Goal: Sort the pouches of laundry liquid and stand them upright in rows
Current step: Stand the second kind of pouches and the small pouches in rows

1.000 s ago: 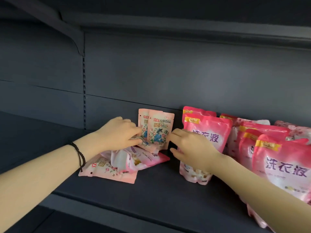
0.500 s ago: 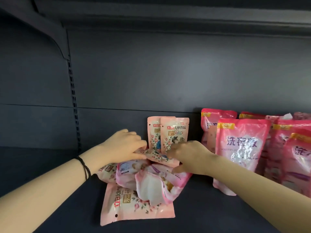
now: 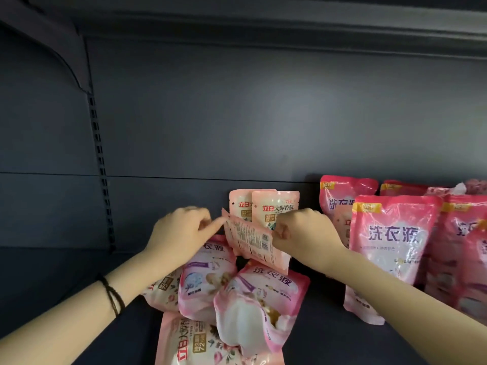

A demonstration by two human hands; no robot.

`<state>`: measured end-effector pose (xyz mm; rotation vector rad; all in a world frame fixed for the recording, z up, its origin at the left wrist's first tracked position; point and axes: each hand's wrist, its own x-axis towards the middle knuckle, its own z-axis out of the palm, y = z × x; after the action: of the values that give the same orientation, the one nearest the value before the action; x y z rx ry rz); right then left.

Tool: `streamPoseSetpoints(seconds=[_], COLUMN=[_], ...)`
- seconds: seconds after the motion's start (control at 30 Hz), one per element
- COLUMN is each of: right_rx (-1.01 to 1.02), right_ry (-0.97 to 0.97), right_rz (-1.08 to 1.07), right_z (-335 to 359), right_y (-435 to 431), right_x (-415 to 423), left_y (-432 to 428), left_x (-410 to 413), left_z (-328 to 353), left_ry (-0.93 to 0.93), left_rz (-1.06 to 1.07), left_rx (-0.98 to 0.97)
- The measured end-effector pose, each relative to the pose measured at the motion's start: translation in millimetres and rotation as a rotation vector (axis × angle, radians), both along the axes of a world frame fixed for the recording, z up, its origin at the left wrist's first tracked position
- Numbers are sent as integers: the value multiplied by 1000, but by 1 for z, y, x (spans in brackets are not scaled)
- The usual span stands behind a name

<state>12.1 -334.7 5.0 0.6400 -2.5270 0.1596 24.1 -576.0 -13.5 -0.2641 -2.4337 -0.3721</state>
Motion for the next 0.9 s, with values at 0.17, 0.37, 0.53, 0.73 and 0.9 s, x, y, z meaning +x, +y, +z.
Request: streamPoseSetpoints(seconds=[0.17, 0.37, 0.53, 0.73, 0.9], right_rx=[1, 367, 267, -622, -1022], right_ry=[388, 462, 176, -312, -739], right_rz=[243, 486, 388, 300, 149], right_z=[-2, -21, -19, -23, -25], right_y=[-40, -71, -60, -24, -22], right_x=[37, 62, 61, 28, -6], left_y=[1, 9, 17, 31, 61], left_x=[-8, -8, -1, 4, 13], left_z=[7, -1, -5, 13, 23], left_ry=[-711, -622, -537, -314, -224], left_rz=[-40, 5, -35, -167, -259], left_rx=[805, 828, 1087, 1315, 1371])
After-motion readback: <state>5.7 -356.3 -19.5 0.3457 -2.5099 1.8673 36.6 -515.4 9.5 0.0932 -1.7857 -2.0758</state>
